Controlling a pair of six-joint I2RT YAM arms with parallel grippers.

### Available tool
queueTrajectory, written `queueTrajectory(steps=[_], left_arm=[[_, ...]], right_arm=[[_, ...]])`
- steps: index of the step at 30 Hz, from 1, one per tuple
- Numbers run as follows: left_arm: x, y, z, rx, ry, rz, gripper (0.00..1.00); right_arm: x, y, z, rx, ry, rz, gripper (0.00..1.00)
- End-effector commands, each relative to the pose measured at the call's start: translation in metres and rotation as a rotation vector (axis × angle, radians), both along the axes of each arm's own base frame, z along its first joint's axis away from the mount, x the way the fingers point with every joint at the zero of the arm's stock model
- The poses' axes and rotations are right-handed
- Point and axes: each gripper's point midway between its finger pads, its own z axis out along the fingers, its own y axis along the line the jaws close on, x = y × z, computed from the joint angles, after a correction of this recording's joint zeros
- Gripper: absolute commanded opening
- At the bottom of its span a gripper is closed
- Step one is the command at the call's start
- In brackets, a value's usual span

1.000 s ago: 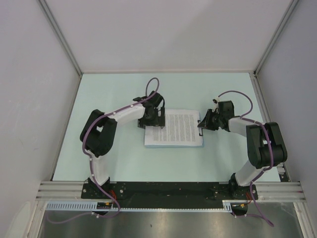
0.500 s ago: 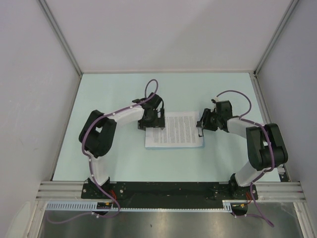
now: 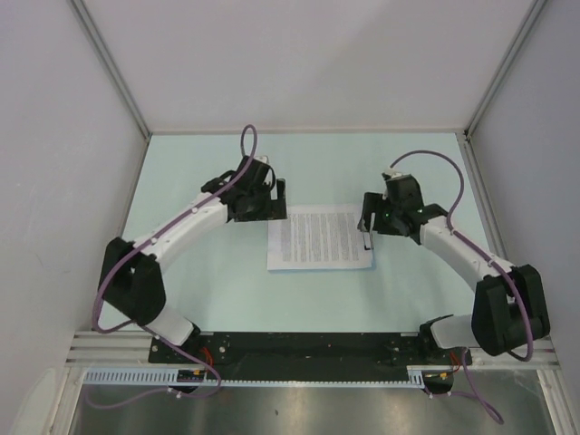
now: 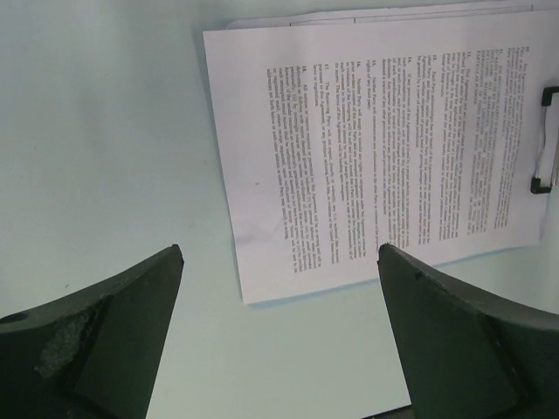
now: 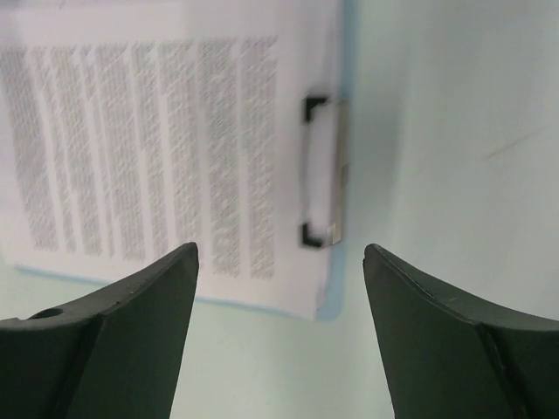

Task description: Put the files into the folder

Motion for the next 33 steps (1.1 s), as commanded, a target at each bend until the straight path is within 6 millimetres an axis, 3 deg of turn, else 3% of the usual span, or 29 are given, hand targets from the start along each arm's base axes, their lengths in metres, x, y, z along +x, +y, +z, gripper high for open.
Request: queueTrajectory(steps=[1, 6, 8, 12, 21, 29, 33], left_arm=[[-0.019, 0.014, 0.019, 0.004, -0.046, -0.036, 1.0], [-0.034, 0.016, 0.033, -0.048, -0.074, -0.061, 1.0], [-0.039, 0.015, 0.04, -0.074, -0.091, -0.07, 1.0], [-0.05, 0.01, 0.053, -0.145, -0.116, -0.097, 0.99], [-0.073, 0.004, 0.064, -0.272, -0.139, -0.117, 1.0], [-0.078, 0.009, 0.077, -0.284, -0.177, -0.112, 1.0], [-0.074, 0.005, 0.086, -0.305, -0.2, -0.119, 0.99]], right_arm=[[-0.051, 0.032, -0.004, -0.038, 0.088, 0.019, 0.8], [-0.091, 0.059, -0.006, -0.024, 0.067, 0.022, 0.8], [-0.107, 0.07, -0.017, -0.007, 0.087, 0.017, 0.79], [-0.12, 0.085, -0.034, 0.003, 0.108, -0.018, 0.77], [-0.11, 0.085, -0.069, -0.093, 0.095, -0.068, 0.73], [-0.093, 0.071, -0.082, -0.173, 0.056, -0.145, 0.71], [-0.073, 0.073, -0.086, -0.146, 0.034, -0.152, 0.71]])
